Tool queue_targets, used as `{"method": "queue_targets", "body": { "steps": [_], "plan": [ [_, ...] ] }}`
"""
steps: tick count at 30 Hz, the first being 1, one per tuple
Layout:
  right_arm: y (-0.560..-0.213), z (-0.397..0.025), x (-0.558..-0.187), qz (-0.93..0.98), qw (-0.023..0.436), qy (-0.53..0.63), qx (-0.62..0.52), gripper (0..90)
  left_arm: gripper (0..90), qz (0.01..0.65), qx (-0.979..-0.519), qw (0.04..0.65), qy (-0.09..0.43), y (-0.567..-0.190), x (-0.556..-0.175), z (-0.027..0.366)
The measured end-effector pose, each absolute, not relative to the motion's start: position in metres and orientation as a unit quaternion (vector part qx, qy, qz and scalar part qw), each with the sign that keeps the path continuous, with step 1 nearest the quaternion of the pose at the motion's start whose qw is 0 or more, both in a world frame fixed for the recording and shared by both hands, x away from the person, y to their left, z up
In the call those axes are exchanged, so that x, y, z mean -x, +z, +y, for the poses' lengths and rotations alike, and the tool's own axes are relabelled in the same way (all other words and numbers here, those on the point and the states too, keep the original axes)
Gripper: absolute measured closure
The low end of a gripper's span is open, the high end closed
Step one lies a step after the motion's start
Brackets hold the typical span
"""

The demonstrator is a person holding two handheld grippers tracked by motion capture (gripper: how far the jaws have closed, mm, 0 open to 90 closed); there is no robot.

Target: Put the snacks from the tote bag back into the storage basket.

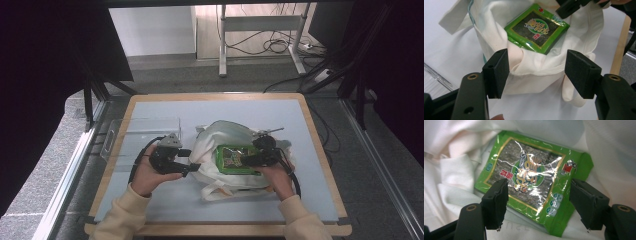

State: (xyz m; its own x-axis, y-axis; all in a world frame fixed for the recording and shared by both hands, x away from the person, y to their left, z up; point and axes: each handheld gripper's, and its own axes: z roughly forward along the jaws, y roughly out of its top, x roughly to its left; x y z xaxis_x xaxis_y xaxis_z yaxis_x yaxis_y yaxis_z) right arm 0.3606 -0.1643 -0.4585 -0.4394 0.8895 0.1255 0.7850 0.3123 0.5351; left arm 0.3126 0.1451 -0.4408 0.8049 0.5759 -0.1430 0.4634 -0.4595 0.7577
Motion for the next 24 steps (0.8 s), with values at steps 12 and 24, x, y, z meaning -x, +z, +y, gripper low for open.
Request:
{"method": "queue_targets", "body": {
  "steps": [12,24],
  "plan": [
    [-0.476,-0.152,-0.372,0.791,0.109,0.211,-0.563,30.2,36.3,0.294,-0.858,0.416,0.06,-0.444,-0.314,0.14],
    [-0.496,-0.159,-0.381,0.778,0.105,0.19,-0.59,20.4,36.2,0.291,-0.86,0.414,0.062,-0.445,-0.314,0.139]
  ]
}}
